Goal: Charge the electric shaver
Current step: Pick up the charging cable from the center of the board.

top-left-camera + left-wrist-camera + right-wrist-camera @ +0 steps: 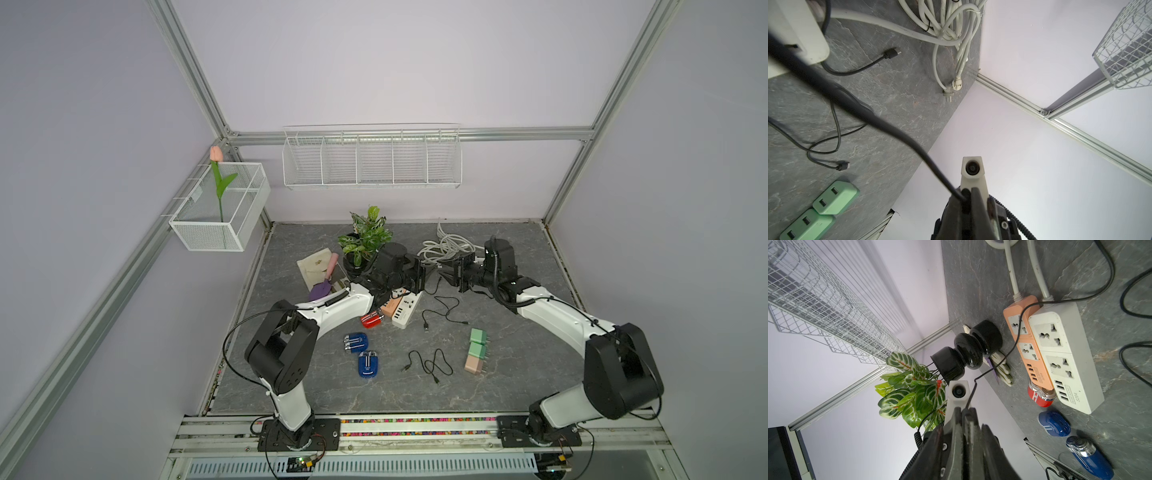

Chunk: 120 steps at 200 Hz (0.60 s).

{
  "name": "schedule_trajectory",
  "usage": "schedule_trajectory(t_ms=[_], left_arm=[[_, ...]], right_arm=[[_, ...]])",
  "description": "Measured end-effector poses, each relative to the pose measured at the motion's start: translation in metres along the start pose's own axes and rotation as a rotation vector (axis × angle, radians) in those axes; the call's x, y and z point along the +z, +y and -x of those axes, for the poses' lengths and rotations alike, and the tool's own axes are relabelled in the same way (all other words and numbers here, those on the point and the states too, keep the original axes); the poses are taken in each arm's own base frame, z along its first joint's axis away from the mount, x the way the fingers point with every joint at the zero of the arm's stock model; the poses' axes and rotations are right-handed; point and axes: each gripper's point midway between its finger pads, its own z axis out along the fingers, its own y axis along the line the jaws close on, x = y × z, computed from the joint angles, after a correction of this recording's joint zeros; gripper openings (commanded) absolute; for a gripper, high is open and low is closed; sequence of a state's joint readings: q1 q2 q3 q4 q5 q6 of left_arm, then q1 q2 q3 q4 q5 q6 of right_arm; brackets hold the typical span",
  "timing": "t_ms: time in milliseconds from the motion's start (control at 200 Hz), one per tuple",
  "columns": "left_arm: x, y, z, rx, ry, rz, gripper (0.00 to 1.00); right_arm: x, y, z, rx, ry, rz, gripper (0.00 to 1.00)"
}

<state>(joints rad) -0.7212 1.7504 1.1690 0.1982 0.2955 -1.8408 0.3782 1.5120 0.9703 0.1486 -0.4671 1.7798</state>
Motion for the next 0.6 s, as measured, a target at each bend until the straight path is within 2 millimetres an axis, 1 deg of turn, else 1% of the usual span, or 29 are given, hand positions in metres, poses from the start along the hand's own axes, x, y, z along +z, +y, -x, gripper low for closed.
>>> schedule_trajectory(t_ms=[215,310,445,600], left_arm=[[0.000,-0.002,-0.003,0.002,0.015,-0.003,0.00],[0.001,-0.001,-0.004,0.002,0.020,0.000,0.00],[0.001,-0.003,-0.004,0.003,0.024,-0.004,0.00],[0.004,-0.004,-0.007,0.009,0.047,-0.015,0.00]], right_arm=[[0.004,-0.005,0.006,0.008,-0.003,-0.012,0.19],[0.004,-0.002,0.007,0.005,0.000,-0.003,0.12],[0.004,0.000,0.008,0.004,0.004,0.003,0.07],[0.000,0.002,0.011,0.003,0.018,0.006,0.07]])
